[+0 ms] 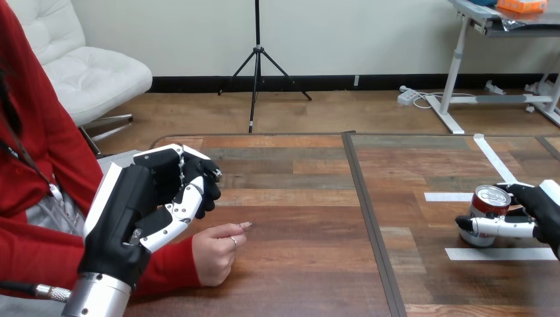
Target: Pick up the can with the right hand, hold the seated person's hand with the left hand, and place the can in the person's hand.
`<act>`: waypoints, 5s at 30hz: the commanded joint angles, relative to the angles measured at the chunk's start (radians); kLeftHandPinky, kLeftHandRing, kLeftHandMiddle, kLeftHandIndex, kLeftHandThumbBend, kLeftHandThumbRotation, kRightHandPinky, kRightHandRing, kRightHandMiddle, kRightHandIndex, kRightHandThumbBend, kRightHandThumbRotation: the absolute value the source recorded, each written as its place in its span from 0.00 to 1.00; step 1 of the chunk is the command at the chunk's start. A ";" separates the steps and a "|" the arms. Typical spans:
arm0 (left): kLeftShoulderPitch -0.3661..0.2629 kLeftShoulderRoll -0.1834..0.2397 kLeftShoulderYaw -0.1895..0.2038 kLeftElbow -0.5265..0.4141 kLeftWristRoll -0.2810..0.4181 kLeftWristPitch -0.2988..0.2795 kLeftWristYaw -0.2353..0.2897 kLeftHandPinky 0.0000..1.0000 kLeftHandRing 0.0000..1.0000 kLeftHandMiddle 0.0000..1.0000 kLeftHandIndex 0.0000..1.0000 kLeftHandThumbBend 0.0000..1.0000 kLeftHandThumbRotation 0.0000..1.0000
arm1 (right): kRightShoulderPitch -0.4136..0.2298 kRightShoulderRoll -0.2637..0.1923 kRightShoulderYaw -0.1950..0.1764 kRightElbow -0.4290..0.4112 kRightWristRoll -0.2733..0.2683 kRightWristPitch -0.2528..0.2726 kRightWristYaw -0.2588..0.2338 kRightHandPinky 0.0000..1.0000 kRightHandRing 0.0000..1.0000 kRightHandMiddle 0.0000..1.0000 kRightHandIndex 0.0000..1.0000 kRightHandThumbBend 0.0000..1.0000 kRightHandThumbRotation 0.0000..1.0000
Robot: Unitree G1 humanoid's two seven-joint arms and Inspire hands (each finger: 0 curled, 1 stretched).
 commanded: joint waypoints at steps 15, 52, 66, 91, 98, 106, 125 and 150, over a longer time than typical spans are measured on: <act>-0.059 0.016 0.004 -0.040 -0.014 0.015 -0.003 0.27 0.34 0.37 0.38 0.07 0.00 | -0.124 0.035 0.036 0.024 -0.009 0.004 -0.064 0.64 0.75 0.79 0.81 1.00 0.43; -0.059 0.021 0.016 -0.057 -0.010 0.025 -0.001 0.27 0.33 0.38 0.38 0.09 0.00 | -0.167 0.043 0.069 0.048 -0.039 -0.016 -0.154 0.50 0.55 0.58 0.61 0.67 0.02; -0.065 0.024 0.021 -0.059 -0.008 0.030 0.003 0.26 0.33 0.37 0.38 0.07 0.00 | -0.172 0.032 0.074 0.049 -0.045 -0.013 -0.164 0.44 0.47 0.50 0.52 0.69 0.00; -0.075 0.029 0.025 -0.049 -0.012 0.026 0.002 0.25 0.33 0.37 0.38 0.05 0.00 | -0.179 0.009 0.071 0.045 -0.055 -0.031 -0.141 0.42 0.46 0.49 0.49 0.74 0.00; -0.075 0.027 0.023 -0.050 -0.009 0.025 0.005 0.25 0.33 0.37 0.37 0.04 0.00 | -0.182 -0.002 0.080 0.040 -0.065 -0.033 -0.127 0.44 0.46 0.49 0.49 0.74 0.00; -0.074 0.028 0.021 -0.051 -0.002 0.022 0.006 0.25 0.33 0.37 0.37 0.06 0.00 | -0.187 -0.009 0.078 0.032 -0.065 -0.039 -0.105 0.46 0.46 0.49 0.48 0.75 0.00; -0.044 0.135 0.023 -0.099 0.448 -0.116 0.111 0.36 0.47 0.50 0.48 0.68 0.01 | -0.175 -0.023 0.070 -0.026 -0.060 -0.122 -0.082 0.43 0.43 0.47 0.48 0.78 0.00; -0.029 0.275 -0.005 -0.171 0.637 -0.058 -0.022 0.51 0.62 0.68 0.66 1.00 0.18 | -0.133 -0.030 0.038 -0.160 -0.022 -0.198 -0.014 0.40 0.41 0.46 0.48 0.77 0.00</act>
